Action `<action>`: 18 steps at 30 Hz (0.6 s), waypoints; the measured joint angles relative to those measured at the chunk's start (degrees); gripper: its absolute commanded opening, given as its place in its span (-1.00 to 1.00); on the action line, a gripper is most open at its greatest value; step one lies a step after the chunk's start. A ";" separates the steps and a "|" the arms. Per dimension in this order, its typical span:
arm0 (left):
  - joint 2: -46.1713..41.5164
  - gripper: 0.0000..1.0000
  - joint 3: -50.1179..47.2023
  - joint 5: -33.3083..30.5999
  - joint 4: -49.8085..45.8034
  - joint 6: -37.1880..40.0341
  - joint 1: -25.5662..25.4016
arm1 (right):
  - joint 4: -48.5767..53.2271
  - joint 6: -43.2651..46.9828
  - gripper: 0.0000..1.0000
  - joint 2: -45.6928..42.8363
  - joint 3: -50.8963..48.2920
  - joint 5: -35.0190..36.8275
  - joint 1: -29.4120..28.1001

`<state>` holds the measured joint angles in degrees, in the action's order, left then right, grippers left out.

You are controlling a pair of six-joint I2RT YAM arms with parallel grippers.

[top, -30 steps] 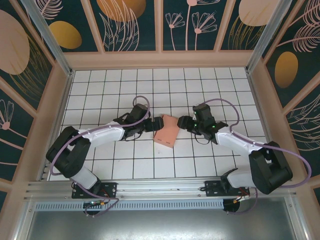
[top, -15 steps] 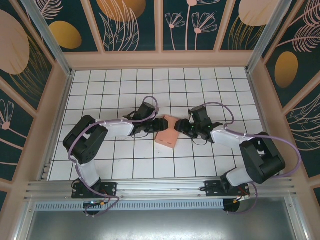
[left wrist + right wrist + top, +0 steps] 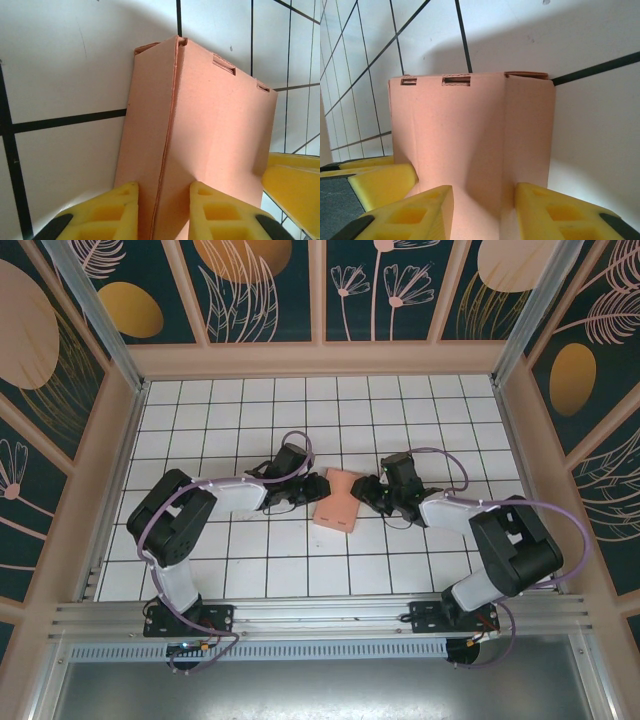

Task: Fold the paper box

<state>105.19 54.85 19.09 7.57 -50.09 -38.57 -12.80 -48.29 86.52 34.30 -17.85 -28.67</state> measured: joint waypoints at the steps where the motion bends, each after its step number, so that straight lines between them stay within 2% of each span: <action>1: 0.22 -0.65 0.28 -0.07 -0.07 0.00 0.00 | -0.57 -0.17 -0.26 0.13 -0.11 0.11 0.15; 3: 0.48 -0.60 0.66 -0.26 -0.09 0.00 0.00 | -1.42 -0.44 -0.26 0.37 -0.31 0.24 0.42; 5: 0.48 -0.25 0.81 -0.81 -0.26 0.07 -0.13 | -1.84 -0.52 -0.25 0.44 -0.35 0.24 0.57; 6: 0.48 -0.18 1.01 -1.36 -0.35 -0.04 -0.31 | -1.99 -0.50 -0.23 0.44 -0.42 0.22 0.61; 9: 0.22 0.00 1.22 -3.39 -0.87 0.61 -1.07 | -2.25 -0.07 -0.09 0.28 -0.61 0.07 0.72; 12: -0.61 0.13 1.22 -4.96 -1.75 1.51 -2.12 | -1.57 0.48 -0.07 -0.26 -0.63 -0.33 0.72; 18: -4.28 0.44 1.05 -6.40 -1.49 2.14 -2.86 | -0.96 1.42 -0.30 -0.55 -2.32 -1.25 1.18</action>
<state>100.90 55.90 12.69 6.09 -47.94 -41.43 -13.76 -46.87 85.97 31.99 -19.09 -27.49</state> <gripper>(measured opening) 0.686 0.385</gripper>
